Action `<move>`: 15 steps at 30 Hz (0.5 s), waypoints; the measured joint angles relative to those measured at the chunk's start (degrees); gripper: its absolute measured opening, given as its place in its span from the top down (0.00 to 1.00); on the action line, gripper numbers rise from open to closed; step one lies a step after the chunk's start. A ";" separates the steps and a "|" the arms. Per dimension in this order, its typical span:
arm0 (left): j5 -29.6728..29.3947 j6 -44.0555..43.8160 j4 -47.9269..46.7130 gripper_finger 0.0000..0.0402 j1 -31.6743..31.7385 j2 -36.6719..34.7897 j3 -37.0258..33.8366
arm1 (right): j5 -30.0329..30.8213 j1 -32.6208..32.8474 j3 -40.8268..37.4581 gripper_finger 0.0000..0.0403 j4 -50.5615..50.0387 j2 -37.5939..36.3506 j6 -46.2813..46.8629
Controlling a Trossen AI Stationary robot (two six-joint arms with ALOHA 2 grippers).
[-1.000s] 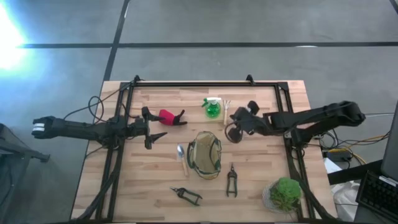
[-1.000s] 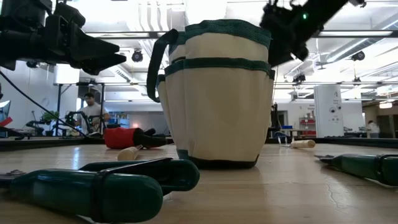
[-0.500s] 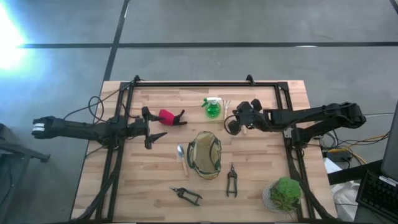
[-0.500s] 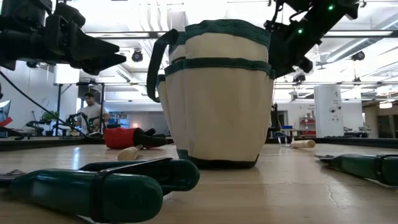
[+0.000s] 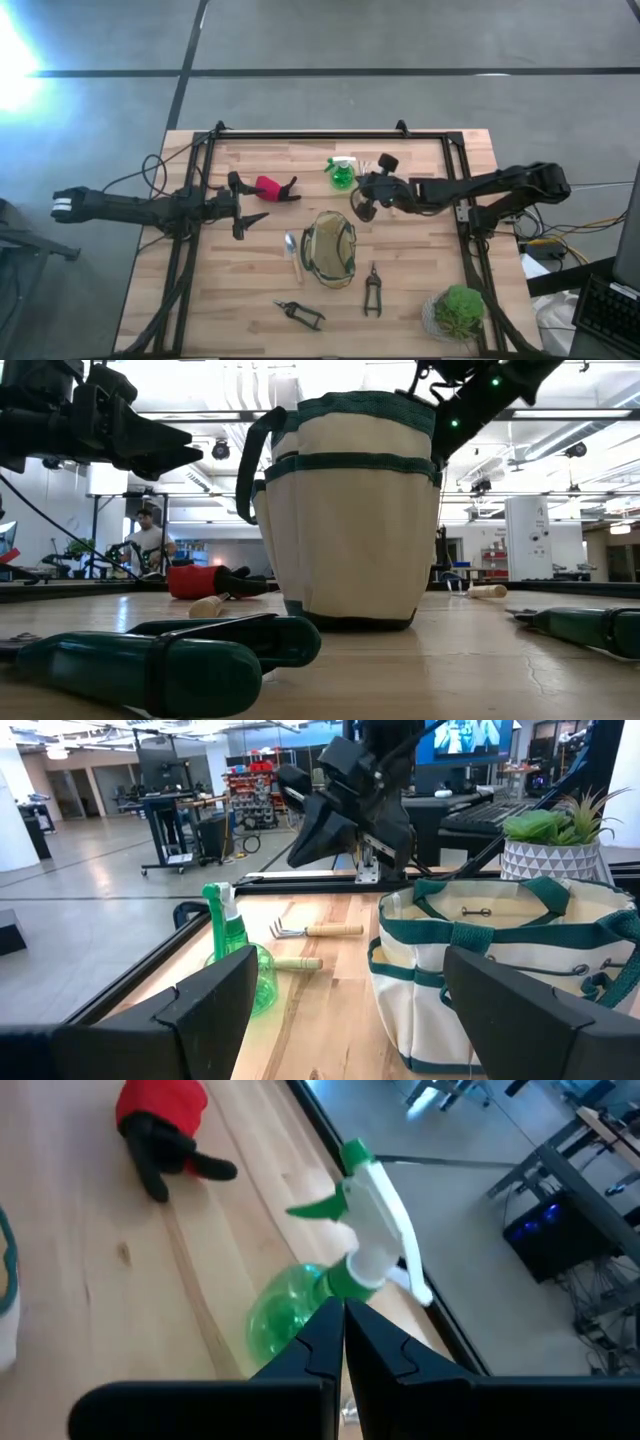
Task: Pick & Place Garden tools in Gardening bag
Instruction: Put the green spray bottle into the white gardening bag
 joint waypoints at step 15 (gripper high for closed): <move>0.00 0.00 -0.02 0.20 0.00 0.00 0.00 | -20.41 -6.57 15.19 0.98 -9.98 -0.12 -7.13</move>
